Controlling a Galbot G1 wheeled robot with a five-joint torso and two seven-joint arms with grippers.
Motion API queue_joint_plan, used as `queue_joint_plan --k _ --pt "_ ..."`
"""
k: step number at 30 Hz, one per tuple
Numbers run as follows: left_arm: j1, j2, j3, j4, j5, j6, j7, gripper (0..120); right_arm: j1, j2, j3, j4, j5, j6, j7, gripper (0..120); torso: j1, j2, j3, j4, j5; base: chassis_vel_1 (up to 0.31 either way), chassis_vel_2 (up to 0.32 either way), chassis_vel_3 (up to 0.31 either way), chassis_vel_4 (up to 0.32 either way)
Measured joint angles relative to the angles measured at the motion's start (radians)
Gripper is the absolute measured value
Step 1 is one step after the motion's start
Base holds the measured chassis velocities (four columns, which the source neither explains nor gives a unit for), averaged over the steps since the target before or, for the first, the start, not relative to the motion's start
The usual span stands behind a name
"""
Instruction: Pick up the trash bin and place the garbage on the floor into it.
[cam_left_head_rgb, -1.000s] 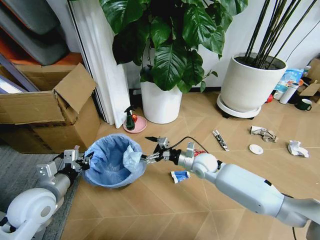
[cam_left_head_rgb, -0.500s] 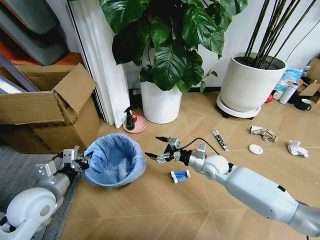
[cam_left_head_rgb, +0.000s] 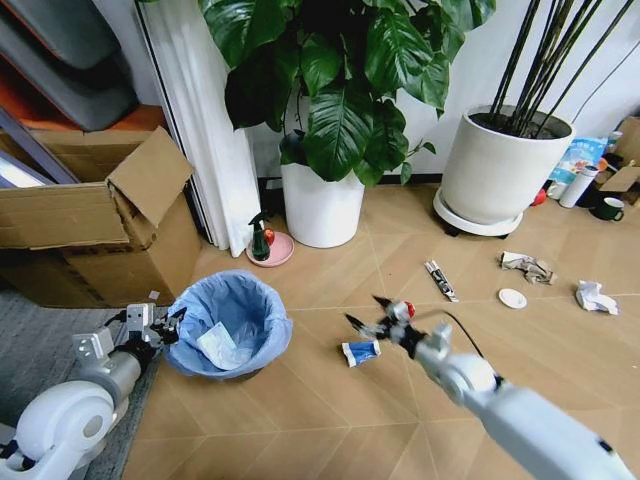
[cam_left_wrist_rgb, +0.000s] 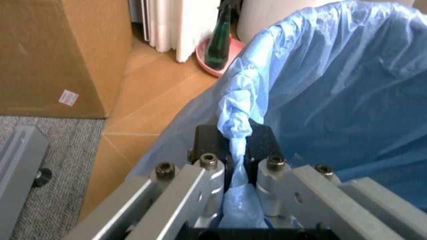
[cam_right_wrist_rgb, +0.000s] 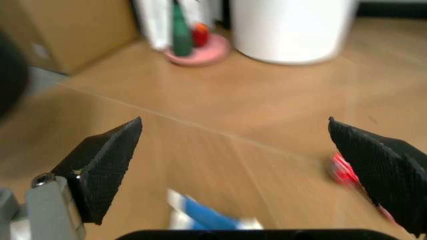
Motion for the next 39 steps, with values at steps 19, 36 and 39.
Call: queue_joint_plan --k 19,36,39 --pt "-0.009 -0.004 -0.010 0.004 0.000 -0.001 0.001 1 0.167 -0.023 0.008 -0.414 -0.310 0.110 -0.550 100 0.000 0.000 0.000 0.0005 0.0000 0.000 0.000 0.000 0.000" --pt "-0.009 -0.010 -0.018 0.014 0.002 -0.004 0.004 1 0.419 0.126 -0.139 -0.671 -0.405 0.122 -0.608 100 0.000 0.000 0.000 0.0003 -0.0007 0.000 0.000 0.000 0.000" --pt "-0.011 -0.008 -0.018 0.016 0.001 -0.005 0.004 1 0.429 0.167 -0.148 -0.701 -0.406 0.114 -0.608 98 0.000 0.000 0.000 0.0004 -0.0006 0.000 0.000 0.000 0.000"
